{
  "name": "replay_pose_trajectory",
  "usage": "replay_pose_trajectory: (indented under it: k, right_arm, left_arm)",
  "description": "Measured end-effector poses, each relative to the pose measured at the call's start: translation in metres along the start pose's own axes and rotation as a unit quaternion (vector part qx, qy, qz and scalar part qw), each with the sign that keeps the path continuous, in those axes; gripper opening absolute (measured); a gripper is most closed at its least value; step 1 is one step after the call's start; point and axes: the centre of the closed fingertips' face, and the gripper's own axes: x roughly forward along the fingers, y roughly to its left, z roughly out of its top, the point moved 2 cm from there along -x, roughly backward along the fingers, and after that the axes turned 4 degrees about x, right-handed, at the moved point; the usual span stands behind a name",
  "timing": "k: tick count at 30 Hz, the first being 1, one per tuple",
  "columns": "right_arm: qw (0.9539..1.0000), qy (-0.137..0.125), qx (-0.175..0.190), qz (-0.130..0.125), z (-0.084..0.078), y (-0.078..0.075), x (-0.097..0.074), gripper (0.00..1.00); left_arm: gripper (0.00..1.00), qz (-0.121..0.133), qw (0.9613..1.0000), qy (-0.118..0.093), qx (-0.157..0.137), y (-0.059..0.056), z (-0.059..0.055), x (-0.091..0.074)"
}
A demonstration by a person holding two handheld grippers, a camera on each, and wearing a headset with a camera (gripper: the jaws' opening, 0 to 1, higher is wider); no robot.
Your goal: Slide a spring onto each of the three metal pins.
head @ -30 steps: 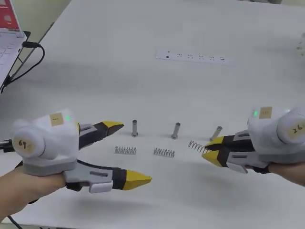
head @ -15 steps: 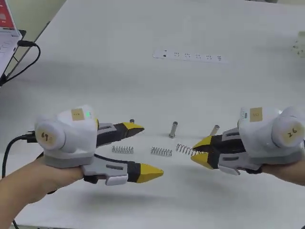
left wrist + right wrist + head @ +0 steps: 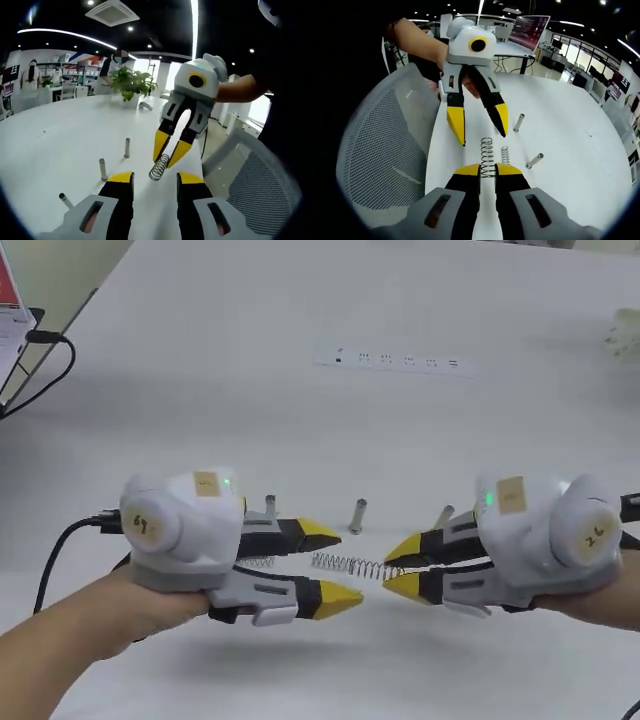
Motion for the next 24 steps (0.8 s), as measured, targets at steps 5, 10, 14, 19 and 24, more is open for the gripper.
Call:
replay_pose_trajectory:
  k: [5,10,14,19,24]
  right_arm:
    - [1.0,-0.007,0.001,0.003,0.004,-0.001,-0.003,0.08]
    - [0.9999,-0.014,0.003,0.005,0.007,-0.002,-0.004,0.08]
    - [0.9999,-0.015,0.001,0.007,0.009,-0.001,-0.004,0.08]
    - [0.9998,-0.013,-0.003,0.012,0.01,0.002,-0.003,0.08]
    - [0.9998,-0.015,-0.005,0.011,0.011,0.003,-0.004,0.08]
  left_arm:
    - [0.2,-0.005,0.9999,-0.009,-0.005,0.001,0.003,0.003]
    - [0.15,-0.012,0.9998,-0.016,-0.01,0.0,0.006,0.005]
    - [0.1,-0.017,0.9997,-0.014,-0.01,-0.001,0.007,0.006]
    - [0.05,-0.022,0.9996,-0.015,-0.006,-0.003,0.008,0.006]
    - [0.04,-0.026,0.9995,-0.016,0.0,-0.005,0.008,0.005]
